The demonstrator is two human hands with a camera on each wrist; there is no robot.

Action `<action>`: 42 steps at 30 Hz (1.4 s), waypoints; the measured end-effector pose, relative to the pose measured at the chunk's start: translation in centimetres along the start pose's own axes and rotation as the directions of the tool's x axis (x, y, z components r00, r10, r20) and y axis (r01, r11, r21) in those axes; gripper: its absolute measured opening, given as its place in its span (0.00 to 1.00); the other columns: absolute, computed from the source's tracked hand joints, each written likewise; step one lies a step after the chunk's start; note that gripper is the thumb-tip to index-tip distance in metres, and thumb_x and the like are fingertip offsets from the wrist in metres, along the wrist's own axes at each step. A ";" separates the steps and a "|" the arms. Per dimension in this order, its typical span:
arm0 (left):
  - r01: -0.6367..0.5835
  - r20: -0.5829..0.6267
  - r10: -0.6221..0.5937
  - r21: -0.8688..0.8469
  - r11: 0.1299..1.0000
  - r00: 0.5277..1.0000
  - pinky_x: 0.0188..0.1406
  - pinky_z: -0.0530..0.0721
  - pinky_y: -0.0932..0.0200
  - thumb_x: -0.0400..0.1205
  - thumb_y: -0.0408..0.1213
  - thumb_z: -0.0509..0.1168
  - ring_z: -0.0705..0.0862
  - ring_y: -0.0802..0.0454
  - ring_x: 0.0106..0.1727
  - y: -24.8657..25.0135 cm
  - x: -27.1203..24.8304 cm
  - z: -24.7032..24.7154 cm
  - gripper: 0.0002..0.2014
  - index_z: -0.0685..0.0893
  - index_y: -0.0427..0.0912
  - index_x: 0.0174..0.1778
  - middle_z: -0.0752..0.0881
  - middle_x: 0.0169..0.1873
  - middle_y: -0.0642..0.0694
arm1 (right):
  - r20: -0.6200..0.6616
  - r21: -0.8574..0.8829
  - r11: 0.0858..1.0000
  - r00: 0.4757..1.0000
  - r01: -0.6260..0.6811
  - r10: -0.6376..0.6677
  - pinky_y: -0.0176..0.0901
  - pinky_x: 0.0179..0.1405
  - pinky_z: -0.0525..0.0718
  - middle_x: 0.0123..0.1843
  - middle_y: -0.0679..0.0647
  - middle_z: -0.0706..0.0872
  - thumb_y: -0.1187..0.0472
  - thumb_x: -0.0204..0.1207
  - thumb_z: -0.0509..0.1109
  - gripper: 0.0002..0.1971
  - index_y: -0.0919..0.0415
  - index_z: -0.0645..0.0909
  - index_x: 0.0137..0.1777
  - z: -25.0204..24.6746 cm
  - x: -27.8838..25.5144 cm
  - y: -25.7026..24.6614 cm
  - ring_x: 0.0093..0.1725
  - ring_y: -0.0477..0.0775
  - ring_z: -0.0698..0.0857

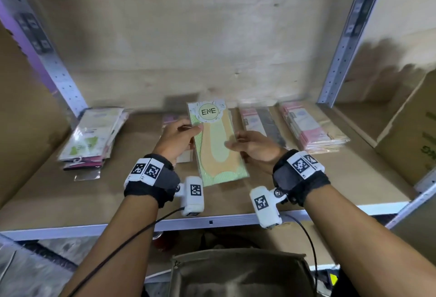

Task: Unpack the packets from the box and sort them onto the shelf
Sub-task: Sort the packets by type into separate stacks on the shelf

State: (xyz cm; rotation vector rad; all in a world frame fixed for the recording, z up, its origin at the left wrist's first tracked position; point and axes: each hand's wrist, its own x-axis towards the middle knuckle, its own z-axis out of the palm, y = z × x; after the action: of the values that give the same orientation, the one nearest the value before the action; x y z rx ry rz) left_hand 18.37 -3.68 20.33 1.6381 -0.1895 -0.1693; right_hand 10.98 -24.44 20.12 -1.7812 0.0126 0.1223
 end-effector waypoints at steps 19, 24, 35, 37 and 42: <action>0.128 -0.124 -0.147 -0.151 0.980 0.981 0.45 0.86 0.55 0.81 0.46 0.73 0.91 0.51 0.45 -0.3 0.2 -0.6 0.09 0.89 0.46 0.50 0.94 0.42 0.46 | 0.179 -0.321 0.946 0.978 -0.048 0.111 0.61 0.76 0.74 0.59 0.55 0.90 0.53 0.77 0.75 0.14 0.58 0.85 0.60 -3.3 -3.3 0.2 0.63 0.58 0.87; 0.232 0.014 -0.237 -0.267 0.935 0.971 0.58 0.88 0.44 0.82 0.47 0.70 0.89 0.41 0.57 0.2 -0.6 -1.4 0.21 0.85 0.37 0.67 0.90 0.59 0.38 | 0.176 -0.232 0.972 0.982 -0.026 0.068 0.63 0.79 0.70 0.66 0.73 0.83 0.63 0.81 0.70 0.18 0.69 0.77 0.68 -2.9 -4.0 -0.4 0.62 0.59 0.83; 0.180 0.052 -0.173 -0.358 0.916 0.984 0.54 0.90 0.55 0.77 0.52 0.73 0.92 0.50 0.55 0.2 -1.4 -1.7 0.18 0.87 0.45 0.57 0.93 0.53 0.43 | 0.082 -0.084 0.996 0.995 -0.042 0.049 0.49 0.74 0.74 0.62 0.59 0.86 0.64 0.79 0.72 0.10 0.62 0.82 0.60 -2.5 -3.5 -0.3 0.64 0.56 0.83; 0.188 0.143 -0.157 -0.235 0.954 0.977 0.47 0.90 0.60 0.71 0.56 0.77 0.92 0.49 0.54 0.0 -1.6 -1.3 0.26 0.87 0.43 0.59 0.94 0.51 0.43 | 0.002 0.027 0.999 1.000 -0.023 0.023 0.45 0.68 0.75 0.56 0.58 0.86 0.65 0.78 0.74 0.05 0.57 0.81 0.49 -2.1 -3.1 -0.1 0.59 0.55 0.83; 0.239 0.426 -0.227 0.025 0.971 0.876 0.45 0.90 0.62 0.75 0.41 0.78 0.92 0.47 0.55 -0.6 -2.4 0.6 0.20 0.87 0.39 0.61 0.93 0.55 0.43 | -0.133 0.118 0.993 0.990 -0.030 0.045 0.58 0.61 0.78 0.58 0.66 0.88 0.60 0.74 0.78 0.07 0.56 0.81 0.44 -1.2 -2.0 0.2 0.55 0.63 0.85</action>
State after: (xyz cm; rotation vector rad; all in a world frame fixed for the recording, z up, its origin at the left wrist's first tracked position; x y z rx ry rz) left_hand 15.86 -3.71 19.68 1.5744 -0.3199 -0.7175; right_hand 9.08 -25.80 20.31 -1.6704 0.1486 0.0266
